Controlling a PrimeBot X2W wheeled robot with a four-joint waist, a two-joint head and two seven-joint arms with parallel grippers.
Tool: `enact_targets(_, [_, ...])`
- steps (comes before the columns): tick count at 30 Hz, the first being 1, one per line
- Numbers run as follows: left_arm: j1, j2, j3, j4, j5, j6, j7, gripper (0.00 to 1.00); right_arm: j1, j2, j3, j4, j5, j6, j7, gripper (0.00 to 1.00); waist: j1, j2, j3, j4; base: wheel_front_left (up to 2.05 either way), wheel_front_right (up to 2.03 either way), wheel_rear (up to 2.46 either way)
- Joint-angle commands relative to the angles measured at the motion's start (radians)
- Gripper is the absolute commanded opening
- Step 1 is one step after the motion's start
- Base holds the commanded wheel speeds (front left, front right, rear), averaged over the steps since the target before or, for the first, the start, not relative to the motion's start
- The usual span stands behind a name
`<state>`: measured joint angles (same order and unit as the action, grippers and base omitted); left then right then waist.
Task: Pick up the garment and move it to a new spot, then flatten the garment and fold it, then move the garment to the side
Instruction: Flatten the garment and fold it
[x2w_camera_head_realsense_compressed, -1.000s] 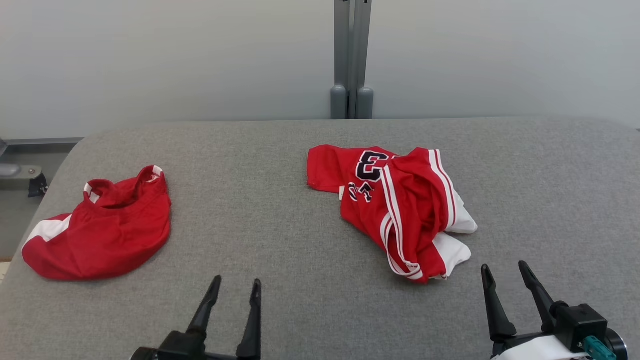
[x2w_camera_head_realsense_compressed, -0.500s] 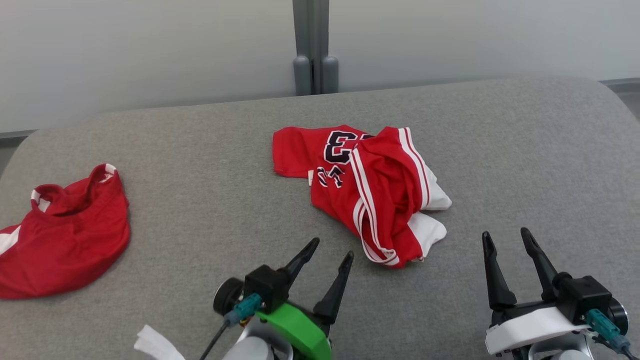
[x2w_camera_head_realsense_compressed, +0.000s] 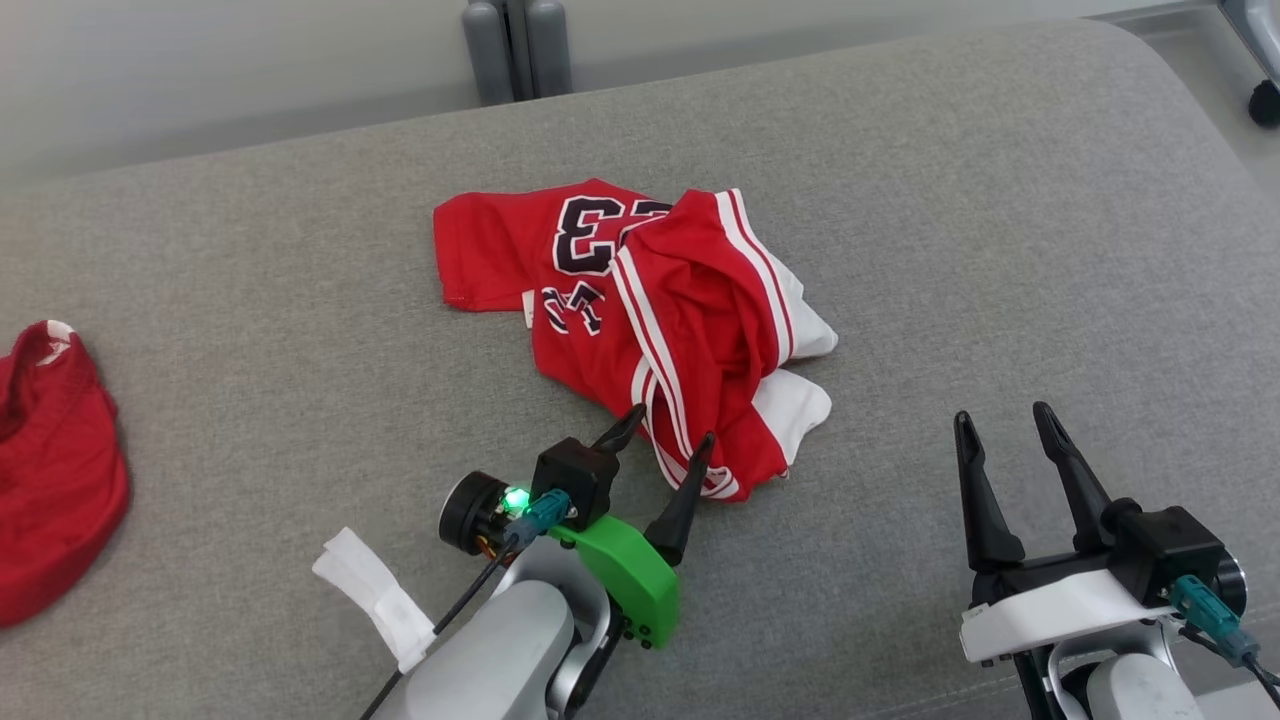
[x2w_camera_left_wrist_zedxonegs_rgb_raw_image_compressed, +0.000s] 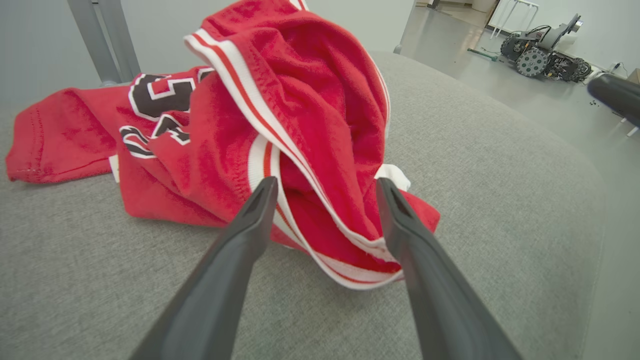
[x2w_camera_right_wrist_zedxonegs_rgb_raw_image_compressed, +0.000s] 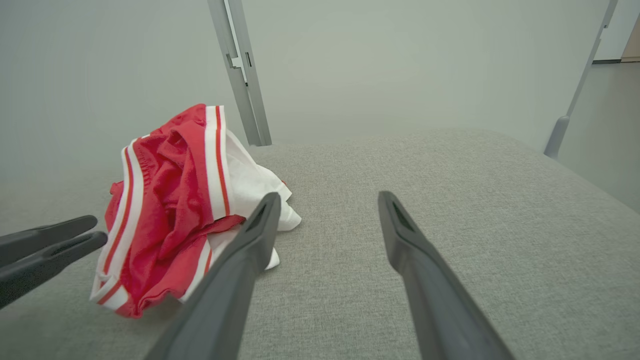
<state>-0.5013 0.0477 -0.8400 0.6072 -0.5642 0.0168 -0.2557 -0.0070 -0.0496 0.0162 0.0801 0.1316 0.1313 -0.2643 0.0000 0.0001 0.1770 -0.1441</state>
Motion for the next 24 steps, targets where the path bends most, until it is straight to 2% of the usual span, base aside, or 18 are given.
enact_targets(1, [-0.028,0.005,-0.013,0.015,-0.012,0.020,0.004,1.00,-0.011,-0.001,0.001,-0.003,0.011,-0.001,0.000,1.00,0.0000,-0.0001,0.035,-0.032,0.00,0.00,0.00])
enact_targets(7, [-0.069,0.005,-0.064,0.090,-0.047,0.115,0.028,1.00,-0.025,-0.001,0.007,-0.005,0.018,-0.001,0.000,1.00,0.0000,-0.0001,0.049,-0.039,0.00,0.00,0.00])
enact_targets(8, [-0.074,0.005,-0.072,0.097,-0.055,0.118,0.028,0.86,-0.026,-0.001,0.008,-0.004,0.019,-0.001,0.000,1.00,0.0000,-0.0001,0.050,-0.039,0.00,0.00,0.00])
enact_targets(9, [-0.077,0.005,-0.077,0.101,-0.064,0.122,0.026,0.25,-0.027,-0.002,0.007,-0.002,0.020,-0.001,0.000,1.00,0.0000,-0.0001,0.050,-0.038,0.00,0.00,0.00])
enact_targets(10, [-0.080,0.005,-0.085,0.106,-0.077,0.117,0.026,0.00,-0.029,-0.002,0.008,0.000,0.021,-0.001,0.000,1.00,0.0000,-0.0001,0.050,-0.038,0.00,0.00,0.00])
enact_targets(19, [-0.103,0.005,-0.115,0.095,-0.227,0.027,0.085,0.00,-0.032,-0.002,0.020,0.010,0.026,-0.001,0.000,1.00,0.0000,-0.0001,0.022,-0.047,0.00,0.00,0.00])
enact_targets(21, [-0.121,0.004,-0.110,0.083,-0.265,-0.006,0.096,0.00,-0.033,-0.002,0.020,0.011,0.028,-0.001,0.000,1.00,0.0000,-0.0001,0.012,-0.056,0.00,0.00,0.00])
enact_targets(24, [-0.170,0.005,-0.085,0.036,-0.344,-0.077,0.109,0.00,-0.023,-0.002,0.018,0.013,0.036,-0.001,0.000,1.00,0.0000,-0.0001,-0.002,-0.070,0.00,0.00,0.00])
